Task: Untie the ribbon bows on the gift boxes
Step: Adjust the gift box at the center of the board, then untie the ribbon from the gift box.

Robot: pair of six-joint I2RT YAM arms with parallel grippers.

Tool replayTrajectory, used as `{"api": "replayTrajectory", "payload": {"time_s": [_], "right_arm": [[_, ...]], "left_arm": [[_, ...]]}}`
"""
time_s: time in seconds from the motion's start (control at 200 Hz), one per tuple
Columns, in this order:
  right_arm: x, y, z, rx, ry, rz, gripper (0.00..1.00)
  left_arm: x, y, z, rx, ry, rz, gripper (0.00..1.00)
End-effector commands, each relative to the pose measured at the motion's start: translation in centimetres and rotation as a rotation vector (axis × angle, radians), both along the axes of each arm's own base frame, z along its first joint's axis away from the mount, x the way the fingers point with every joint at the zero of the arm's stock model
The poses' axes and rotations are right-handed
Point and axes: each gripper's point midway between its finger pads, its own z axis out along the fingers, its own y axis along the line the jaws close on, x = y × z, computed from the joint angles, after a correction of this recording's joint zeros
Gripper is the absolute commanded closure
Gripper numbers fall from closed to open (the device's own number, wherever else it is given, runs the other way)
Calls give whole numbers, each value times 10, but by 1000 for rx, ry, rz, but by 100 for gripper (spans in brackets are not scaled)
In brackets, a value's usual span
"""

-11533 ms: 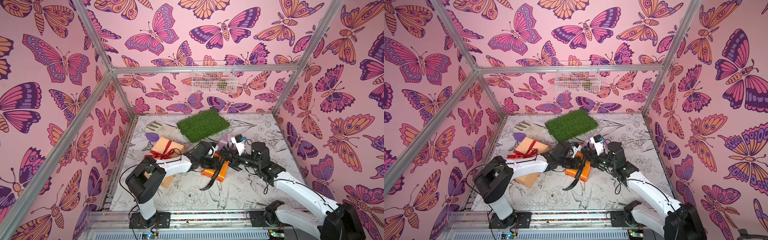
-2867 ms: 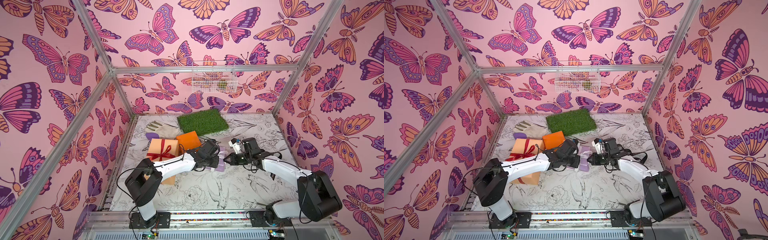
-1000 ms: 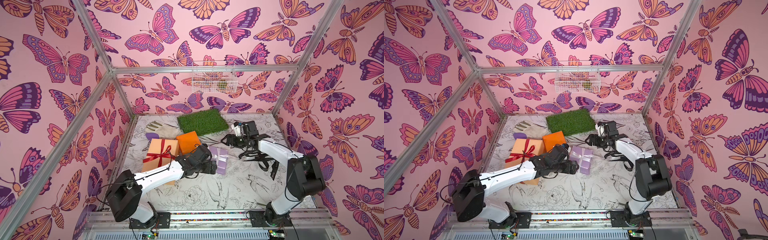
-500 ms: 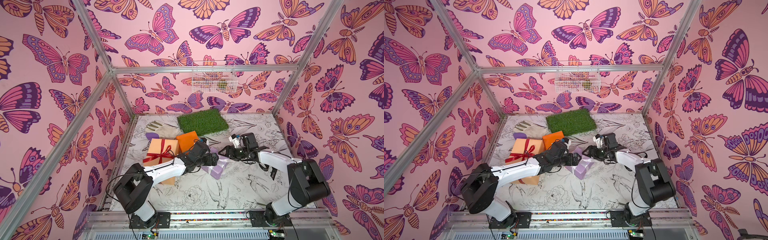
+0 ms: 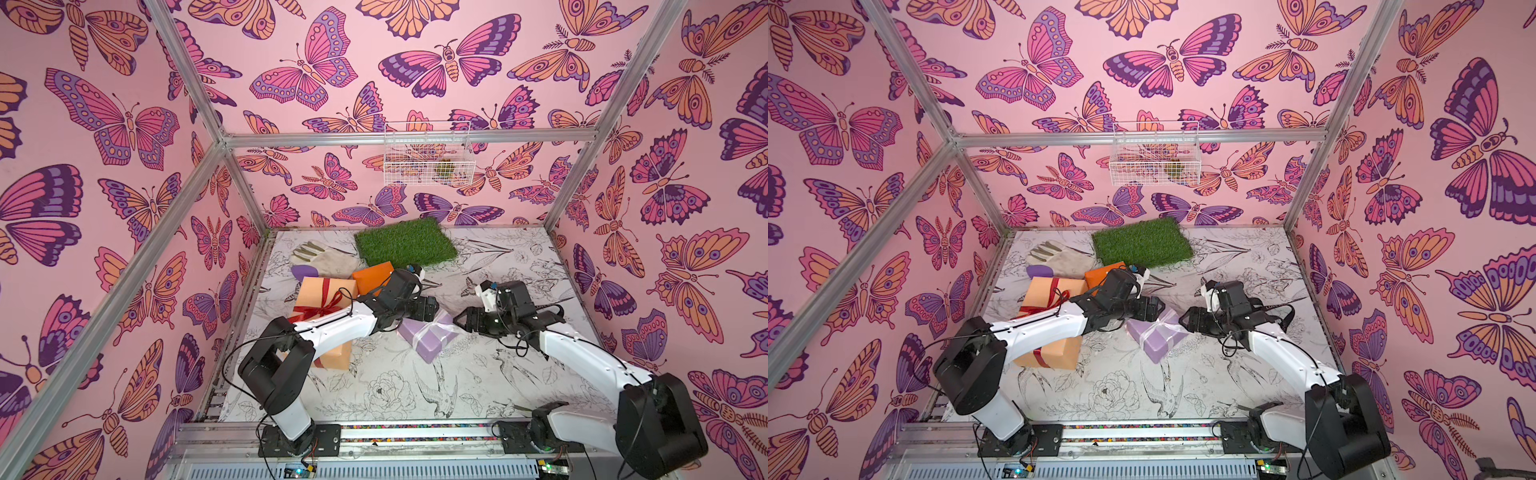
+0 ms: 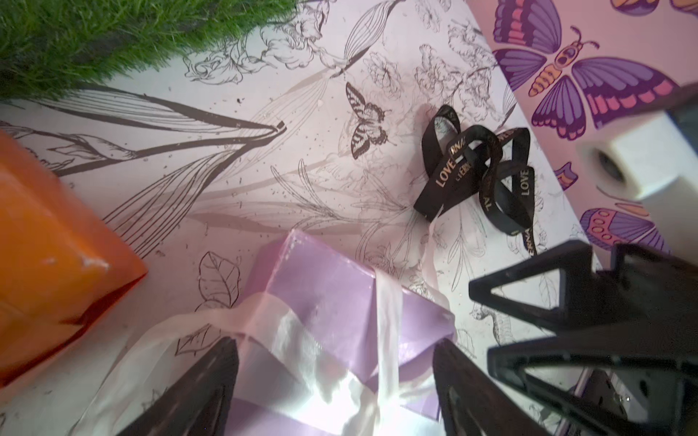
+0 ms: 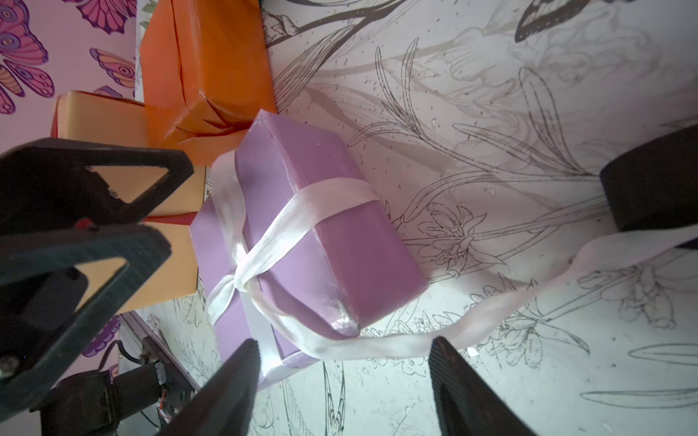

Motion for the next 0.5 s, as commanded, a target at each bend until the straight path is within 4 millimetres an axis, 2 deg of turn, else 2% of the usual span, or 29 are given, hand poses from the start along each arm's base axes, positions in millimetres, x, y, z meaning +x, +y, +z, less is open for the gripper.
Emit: {"api": "replayTrajectory", "payload": {"time_s": [0.0, 0.13, 0.21, 0.305, 0.436, 0.496], "right_arm": [[16, 11, 10, -10, -38, 71, 32], [31, 25, 11, 0, -48, 109, 35], [37, 35, 9, -19, -50, 134, 37], [42, 45, 4, -47, -44, 160, 39], [49, 45, -4, -77, -37, 148, 44], [50, 47, -4, -75, -40, 155, 50]], "left_arm": [[-32, 14, -7, 126, 22, -67, 20], [-47, 12, -17, 195, 15, -91, 26], [-50, 9, -23, 233, 14, -106, 34], [-50, 9, -31, 293, 10, -122, 36], [-50, 12, -36, 347, 4, -131, 38], [-51, 13, -39, 359, 7, -131, 41]]}}
